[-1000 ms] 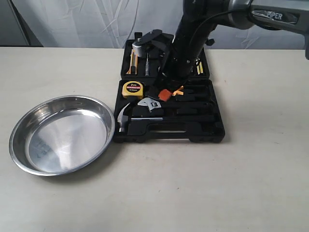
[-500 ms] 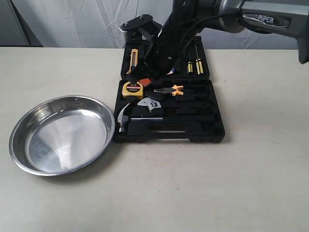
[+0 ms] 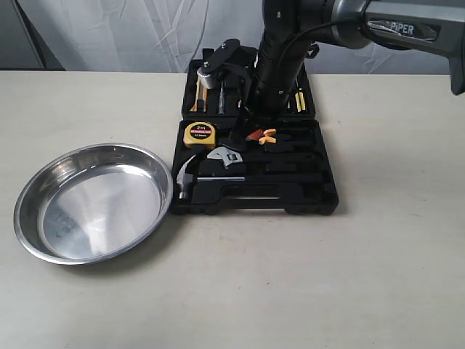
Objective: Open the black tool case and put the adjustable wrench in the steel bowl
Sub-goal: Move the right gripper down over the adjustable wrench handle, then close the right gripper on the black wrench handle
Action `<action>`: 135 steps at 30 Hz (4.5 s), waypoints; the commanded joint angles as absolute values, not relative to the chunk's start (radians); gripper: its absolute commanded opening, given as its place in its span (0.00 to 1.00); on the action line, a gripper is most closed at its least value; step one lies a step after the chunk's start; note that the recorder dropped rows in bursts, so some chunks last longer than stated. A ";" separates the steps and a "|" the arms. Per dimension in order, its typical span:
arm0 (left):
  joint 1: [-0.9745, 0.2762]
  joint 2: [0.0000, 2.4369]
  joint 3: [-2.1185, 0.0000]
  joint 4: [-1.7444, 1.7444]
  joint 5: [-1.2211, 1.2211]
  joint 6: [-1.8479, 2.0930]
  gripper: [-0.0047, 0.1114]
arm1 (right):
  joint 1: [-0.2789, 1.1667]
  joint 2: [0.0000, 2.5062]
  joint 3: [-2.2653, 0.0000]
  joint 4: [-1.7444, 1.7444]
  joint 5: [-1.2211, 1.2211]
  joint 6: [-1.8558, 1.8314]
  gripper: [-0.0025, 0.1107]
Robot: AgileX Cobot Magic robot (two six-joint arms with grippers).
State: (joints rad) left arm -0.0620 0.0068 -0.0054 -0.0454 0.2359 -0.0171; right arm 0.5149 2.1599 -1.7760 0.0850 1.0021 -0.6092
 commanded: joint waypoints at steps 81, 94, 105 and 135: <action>-0.062 0.000 0.000 -0.041 0.238 -0.016 0.04 | 0.509 2.261 -1.780 0.054 0.900 -1.107 0.37; -0.062 0.000 0.000 -0.041 0.238 -0.016 0.04 | 0.509 2.297 -1.780 0.051 0.896 -1.107 0.37; -0.062 0.000 0.000 -0.041 0.238 -0.016 0.04 | 0.509 2.340 -1.780 0.051 0.884 -1.107 0.37; -0.062 0.000 0.000 -0.041 0.238 -0.016 0.04 | 0.509 2.267 -1.780 0.017 0.914 -1.034 0.02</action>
